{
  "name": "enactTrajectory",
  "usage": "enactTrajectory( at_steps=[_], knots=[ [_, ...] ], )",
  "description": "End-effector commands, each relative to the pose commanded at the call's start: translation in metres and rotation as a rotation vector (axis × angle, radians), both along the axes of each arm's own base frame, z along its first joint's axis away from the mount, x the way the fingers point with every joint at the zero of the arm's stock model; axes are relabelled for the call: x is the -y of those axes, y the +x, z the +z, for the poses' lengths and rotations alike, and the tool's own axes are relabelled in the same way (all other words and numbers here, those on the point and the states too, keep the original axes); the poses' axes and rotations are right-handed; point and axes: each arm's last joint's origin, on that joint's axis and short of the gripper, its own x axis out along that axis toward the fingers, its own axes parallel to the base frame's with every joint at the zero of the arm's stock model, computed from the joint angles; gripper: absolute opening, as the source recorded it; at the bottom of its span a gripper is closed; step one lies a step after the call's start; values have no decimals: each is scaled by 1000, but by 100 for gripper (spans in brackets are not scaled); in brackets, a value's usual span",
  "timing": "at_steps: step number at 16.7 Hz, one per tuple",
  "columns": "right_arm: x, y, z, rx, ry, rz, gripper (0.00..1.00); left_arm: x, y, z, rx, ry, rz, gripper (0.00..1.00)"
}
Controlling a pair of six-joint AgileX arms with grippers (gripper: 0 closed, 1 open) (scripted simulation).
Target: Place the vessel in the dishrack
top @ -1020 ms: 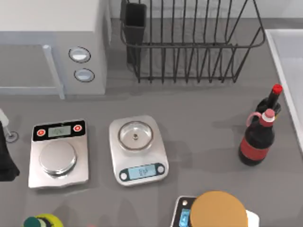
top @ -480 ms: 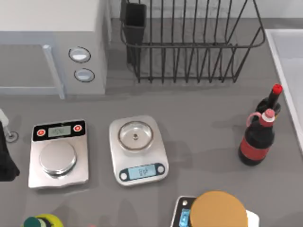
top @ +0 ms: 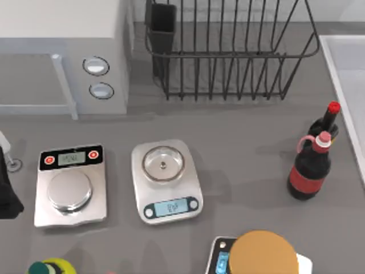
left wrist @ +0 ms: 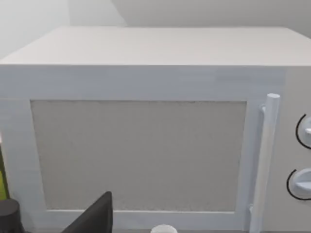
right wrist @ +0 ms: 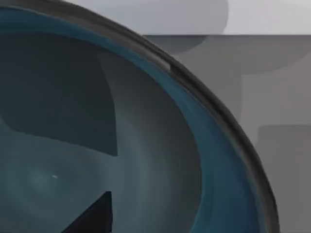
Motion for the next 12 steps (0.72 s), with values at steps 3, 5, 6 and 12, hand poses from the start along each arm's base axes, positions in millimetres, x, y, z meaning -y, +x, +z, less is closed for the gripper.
enactTrajectory(
  at_steps=[3,5,6,12],
  knots=[
    [-1,-2,-10,-7,6,0,100,0,0,0,0,0,0,100],
    [-1,-2,-10,-7,6,0,100,0,0,0,0,0,0,100],
    [-1,-2,-10,-7,6,0,100,0,0,0,0,0,0,100],
    [-1,-2,-10,-7,6,0,55,0,0,0,0,0,0,100]
  ],
)
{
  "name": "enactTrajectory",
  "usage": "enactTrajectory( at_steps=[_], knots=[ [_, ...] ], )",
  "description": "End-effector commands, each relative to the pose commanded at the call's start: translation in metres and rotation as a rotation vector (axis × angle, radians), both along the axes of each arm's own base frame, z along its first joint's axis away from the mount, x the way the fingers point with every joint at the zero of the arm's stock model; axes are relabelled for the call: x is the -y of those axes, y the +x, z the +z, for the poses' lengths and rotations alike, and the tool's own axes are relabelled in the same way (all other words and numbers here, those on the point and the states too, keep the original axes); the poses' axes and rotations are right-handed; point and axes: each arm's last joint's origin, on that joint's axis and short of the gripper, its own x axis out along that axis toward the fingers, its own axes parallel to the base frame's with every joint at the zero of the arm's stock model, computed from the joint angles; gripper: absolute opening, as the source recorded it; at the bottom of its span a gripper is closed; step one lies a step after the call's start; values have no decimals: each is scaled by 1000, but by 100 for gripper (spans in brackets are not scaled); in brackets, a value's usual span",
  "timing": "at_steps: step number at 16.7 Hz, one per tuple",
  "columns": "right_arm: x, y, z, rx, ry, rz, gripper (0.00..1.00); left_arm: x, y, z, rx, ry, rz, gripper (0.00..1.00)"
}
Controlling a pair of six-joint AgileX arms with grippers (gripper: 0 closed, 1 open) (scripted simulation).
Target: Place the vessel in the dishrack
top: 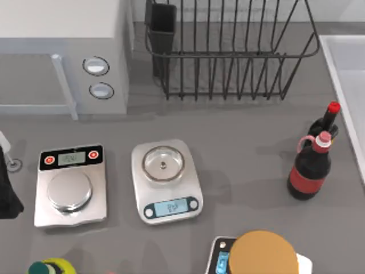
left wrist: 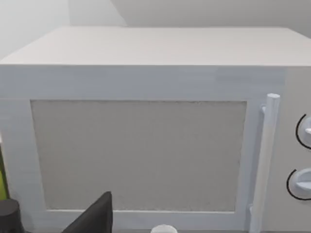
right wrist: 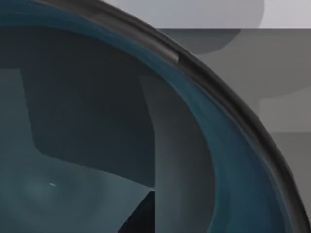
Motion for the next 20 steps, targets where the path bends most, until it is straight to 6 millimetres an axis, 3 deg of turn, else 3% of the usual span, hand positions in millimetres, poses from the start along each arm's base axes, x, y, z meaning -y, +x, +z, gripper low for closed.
enactTrajectory(
  at_steps=[7,17,20],
  knots=[
    [0,0,0,0,0,0,2,0,0,0,0,0,0,100],
    [0,0,1,1,-1,0,0,0,0,0,0,0,0,100],
    [6,6,17,2,-2,1,0,0,0,0,0,0,0,100]
  ],
)
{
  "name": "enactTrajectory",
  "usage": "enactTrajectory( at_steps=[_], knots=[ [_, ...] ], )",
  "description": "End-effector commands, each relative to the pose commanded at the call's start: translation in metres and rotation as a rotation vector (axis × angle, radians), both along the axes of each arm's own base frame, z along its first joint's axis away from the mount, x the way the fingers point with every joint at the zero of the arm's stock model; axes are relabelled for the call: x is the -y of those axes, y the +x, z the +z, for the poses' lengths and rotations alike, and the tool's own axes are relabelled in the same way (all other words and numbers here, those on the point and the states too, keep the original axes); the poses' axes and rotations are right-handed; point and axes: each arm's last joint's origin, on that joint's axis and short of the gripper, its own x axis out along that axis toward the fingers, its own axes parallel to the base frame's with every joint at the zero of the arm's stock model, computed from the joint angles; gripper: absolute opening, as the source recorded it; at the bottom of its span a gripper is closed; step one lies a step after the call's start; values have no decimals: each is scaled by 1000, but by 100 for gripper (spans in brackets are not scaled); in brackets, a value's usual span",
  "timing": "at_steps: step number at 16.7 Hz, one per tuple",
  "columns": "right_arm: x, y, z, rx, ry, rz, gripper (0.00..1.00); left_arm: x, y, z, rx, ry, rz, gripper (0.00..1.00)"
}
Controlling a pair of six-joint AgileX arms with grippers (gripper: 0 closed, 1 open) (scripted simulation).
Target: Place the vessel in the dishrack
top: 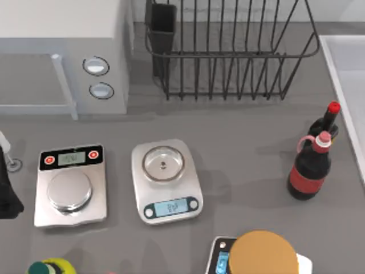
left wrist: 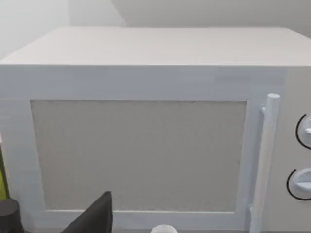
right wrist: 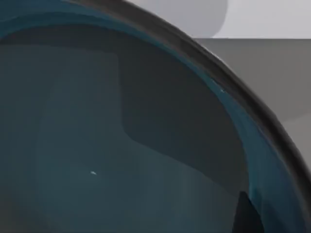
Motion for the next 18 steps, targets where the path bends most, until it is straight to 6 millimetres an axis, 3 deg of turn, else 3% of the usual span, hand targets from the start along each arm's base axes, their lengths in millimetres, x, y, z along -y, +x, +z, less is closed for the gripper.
enactTrajectory(
  at_steps=[5,11,13,18],
  knots=[
    [10,11,71,-20,16,6,0,0,0,0,0,0,0,100],
    [-1,-1,167,-16,13,0,0,0,0,0,0,0,0,100],
    [-6,-5,182,-2,2,-1,0,0,0,0,0,0,0,100],
    [-6,-5,182,-3,2,0,0,0,0,0,0,0,0,100]
  ],
)
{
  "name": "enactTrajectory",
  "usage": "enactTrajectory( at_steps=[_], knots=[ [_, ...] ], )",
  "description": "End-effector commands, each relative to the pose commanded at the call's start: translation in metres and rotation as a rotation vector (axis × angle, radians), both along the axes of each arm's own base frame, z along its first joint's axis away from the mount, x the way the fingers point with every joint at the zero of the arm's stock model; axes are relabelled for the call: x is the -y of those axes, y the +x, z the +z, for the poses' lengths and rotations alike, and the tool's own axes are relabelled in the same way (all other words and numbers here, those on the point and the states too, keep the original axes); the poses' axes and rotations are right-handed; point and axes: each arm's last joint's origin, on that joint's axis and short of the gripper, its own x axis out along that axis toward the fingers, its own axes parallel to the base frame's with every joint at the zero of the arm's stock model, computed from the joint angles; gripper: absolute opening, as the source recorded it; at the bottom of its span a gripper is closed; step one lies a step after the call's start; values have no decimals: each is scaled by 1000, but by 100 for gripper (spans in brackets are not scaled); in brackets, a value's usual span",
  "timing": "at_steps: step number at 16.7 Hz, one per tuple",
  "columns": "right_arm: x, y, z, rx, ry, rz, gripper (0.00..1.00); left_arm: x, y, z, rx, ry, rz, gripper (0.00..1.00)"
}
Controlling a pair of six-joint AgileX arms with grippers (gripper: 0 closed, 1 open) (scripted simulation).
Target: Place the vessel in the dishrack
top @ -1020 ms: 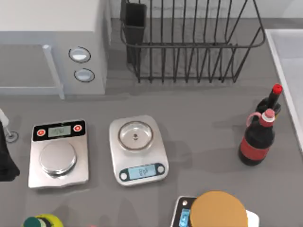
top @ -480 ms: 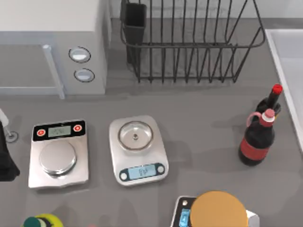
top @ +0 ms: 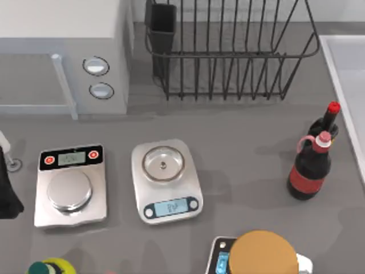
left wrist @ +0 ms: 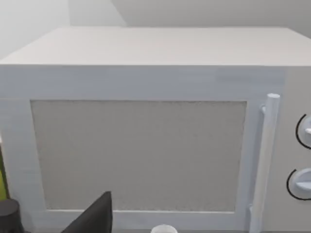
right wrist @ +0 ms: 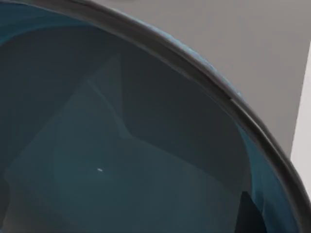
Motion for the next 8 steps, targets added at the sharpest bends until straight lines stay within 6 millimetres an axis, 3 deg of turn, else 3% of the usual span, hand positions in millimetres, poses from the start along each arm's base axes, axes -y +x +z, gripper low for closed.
enactTrajectory(
  at_steps=[2,4,6,8],
  knots=[
    [4,-1,10,63,-29,14,0,0,0,0,0,0,0,100],
    [12,-6,34,204,-111,55,0,0,0,0,0,0,0,100],
    [23,-15,75,407,-275,137,0,0,0,0,0,0,0,100],
    [29,-34,131,616,-538,264,0,0,0,0,0,0,0,100]
  ],
)
